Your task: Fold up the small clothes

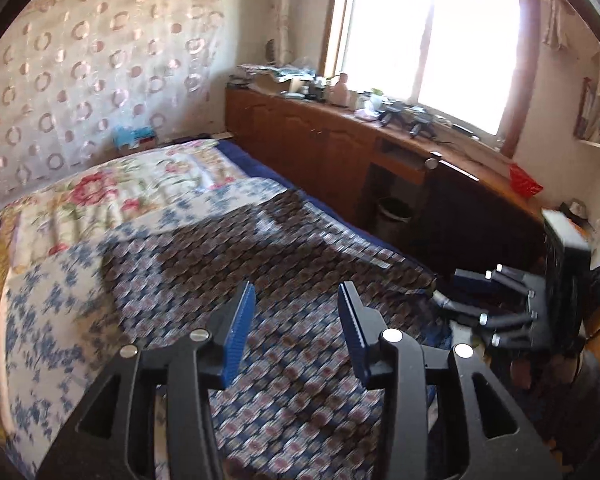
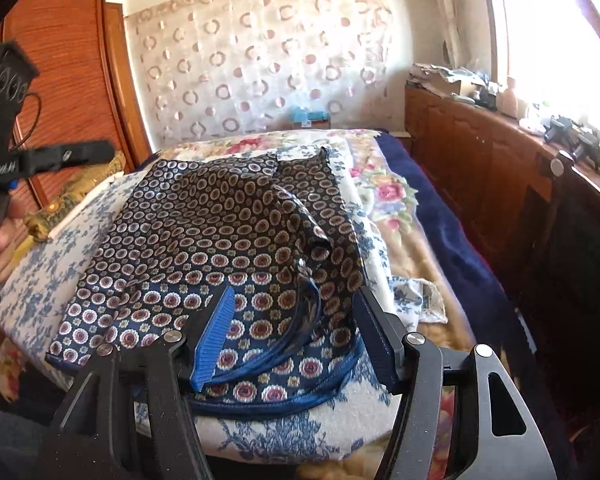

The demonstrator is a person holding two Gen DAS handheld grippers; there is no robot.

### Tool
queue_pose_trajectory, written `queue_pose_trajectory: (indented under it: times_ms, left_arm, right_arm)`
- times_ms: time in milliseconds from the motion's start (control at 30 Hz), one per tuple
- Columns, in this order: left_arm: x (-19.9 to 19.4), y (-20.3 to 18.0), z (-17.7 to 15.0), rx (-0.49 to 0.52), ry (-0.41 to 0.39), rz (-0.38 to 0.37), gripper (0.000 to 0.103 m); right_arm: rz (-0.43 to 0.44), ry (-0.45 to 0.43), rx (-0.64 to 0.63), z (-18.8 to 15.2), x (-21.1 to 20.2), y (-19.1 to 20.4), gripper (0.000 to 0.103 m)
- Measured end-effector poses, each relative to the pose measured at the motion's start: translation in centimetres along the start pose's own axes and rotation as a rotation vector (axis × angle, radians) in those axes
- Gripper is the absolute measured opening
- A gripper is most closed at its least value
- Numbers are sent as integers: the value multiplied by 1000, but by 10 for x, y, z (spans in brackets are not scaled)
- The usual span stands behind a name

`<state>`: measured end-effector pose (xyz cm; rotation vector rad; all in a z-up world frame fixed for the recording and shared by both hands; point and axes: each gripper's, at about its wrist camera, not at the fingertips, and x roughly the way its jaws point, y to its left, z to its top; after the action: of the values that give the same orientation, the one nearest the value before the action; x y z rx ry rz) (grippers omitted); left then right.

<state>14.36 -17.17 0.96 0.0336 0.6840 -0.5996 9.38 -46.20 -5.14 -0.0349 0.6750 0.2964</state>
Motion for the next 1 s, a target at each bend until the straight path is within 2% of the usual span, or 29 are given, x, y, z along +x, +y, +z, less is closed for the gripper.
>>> queue_pose_trajectory:
  times_ms: [167, 300, 533, 800, 867, 967, 1000]
  left_arm:
    - [-13, 27, -29, -52, 18, 55, 41]
    - [-22, 44, -43, -88, 19, 81, 41]
    - [-30, 65, -61, -117, 22, 115, 41]
    - [-39, 77, -72, -155, 7, 123, 41]
    - [-40, 78, -74, -156, 10, 124, 41]
    - [-39, 79, -77, -152, 15, 125, 41]
    - [-39, 79, -78, -153, 16, 122, 41]
  right_arm:
    - [8, 1, -68, 26, 21, 6, 63]
    - [44, 11, -86, 61, 47, 8, 63]
    - [86, 88, -77, 121, 117, 16, 63]
    - [126, 278, 8, 134, 216, 20, 63]
    - [120, 319, 34, 132, 233, 18, 63]
    - [133, 335, 58, 132, 240, 19, 63]
    - [140, 336, 58, 133, 240, 20, 56]
